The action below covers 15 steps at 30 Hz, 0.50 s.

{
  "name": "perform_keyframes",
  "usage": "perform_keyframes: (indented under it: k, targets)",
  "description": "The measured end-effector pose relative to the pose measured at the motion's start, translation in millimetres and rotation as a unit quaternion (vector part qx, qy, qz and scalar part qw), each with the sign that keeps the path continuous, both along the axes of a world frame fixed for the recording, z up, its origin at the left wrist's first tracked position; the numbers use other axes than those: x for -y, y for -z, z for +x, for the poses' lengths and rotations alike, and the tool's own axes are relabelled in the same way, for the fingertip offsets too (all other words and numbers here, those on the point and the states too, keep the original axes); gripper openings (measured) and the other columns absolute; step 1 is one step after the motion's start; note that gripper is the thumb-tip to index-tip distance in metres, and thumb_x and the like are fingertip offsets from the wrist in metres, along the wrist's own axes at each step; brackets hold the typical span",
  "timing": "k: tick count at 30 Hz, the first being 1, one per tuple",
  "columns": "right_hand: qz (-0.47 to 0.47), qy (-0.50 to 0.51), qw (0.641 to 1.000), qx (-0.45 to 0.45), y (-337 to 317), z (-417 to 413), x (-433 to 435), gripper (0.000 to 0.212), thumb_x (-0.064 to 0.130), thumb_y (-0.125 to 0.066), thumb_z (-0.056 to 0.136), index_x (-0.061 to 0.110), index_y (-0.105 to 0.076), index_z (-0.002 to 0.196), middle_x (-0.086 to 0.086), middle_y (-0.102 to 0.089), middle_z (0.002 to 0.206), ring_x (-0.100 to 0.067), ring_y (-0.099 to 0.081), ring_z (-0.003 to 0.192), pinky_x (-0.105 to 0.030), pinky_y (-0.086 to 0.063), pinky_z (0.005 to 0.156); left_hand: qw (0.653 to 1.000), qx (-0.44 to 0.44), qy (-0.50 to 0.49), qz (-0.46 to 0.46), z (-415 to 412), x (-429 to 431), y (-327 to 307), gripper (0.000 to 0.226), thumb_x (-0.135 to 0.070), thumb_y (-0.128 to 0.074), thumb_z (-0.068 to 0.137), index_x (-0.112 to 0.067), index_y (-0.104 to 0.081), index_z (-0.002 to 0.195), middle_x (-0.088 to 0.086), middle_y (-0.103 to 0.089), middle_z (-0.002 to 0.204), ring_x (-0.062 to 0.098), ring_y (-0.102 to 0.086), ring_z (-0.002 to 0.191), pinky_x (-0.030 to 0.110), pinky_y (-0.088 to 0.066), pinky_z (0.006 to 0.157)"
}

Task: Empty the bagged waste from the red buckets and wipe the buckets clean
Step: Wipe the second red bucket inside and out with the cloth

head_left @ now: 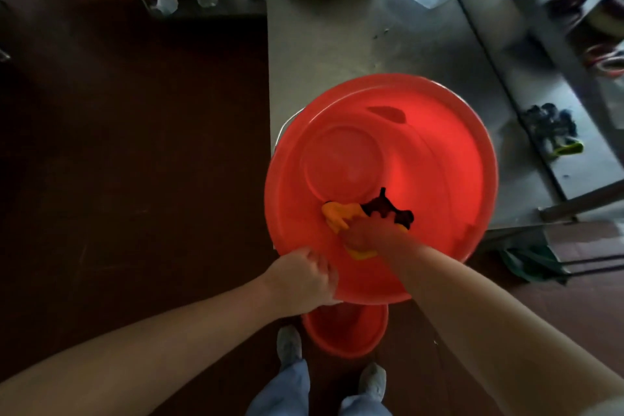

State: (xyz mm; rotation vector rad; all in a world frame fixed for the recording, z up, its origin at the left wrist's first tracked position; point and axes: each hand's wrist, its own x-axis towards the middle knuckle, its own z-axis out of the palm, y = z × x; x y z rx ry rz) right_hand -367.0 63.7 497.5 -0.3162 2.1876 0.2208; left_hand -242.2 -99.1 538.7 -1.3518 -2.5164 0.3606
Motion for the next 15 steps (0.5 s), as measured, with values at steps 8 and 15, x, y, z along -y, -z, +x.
perform_keyframes:
  k: [8, 15]
  targets:
    - [-0.015, -0.054, 0.998, 0.025, -61, 60, -35, 0.069, 0.054, -0.029, 0.096, 0.047, 0.002, 0.157, 0.012, -0.004, 0.168, -0.04, -0.003, 0.153, -0.075, -0.003, 0.11, 0.995, 0.046, 0.023, -0.09, -8, 1, -21, 0.054, -0.07, -0.046, 0.092, -0.025, -0.069, 0.073, -0.004, -0.069, 0.068, 0.015, -0.065, 0.058, 0.026, -0.054, 0.06]
    - [-0.021, -0.117, 0.991, -0.069, -78, 79, -86, 0.067, 0.071, -0.026, 0.091, 0.047, -0.021, 0.153, 0.013, -0.029, 0.16, -0.032, -0.029, 0.143, -0.065, -0.017, 0.108, 0.978, 0.081, 0.027, -0.192, -30, 11, -44, 0.061, -0.067, -0.032, 0.099, -0.02, -0.068, 0.086, 0.0, -0.072, 0.081, 0.02, -0.068, 0.069, 0.031, -0.052, 0.071]
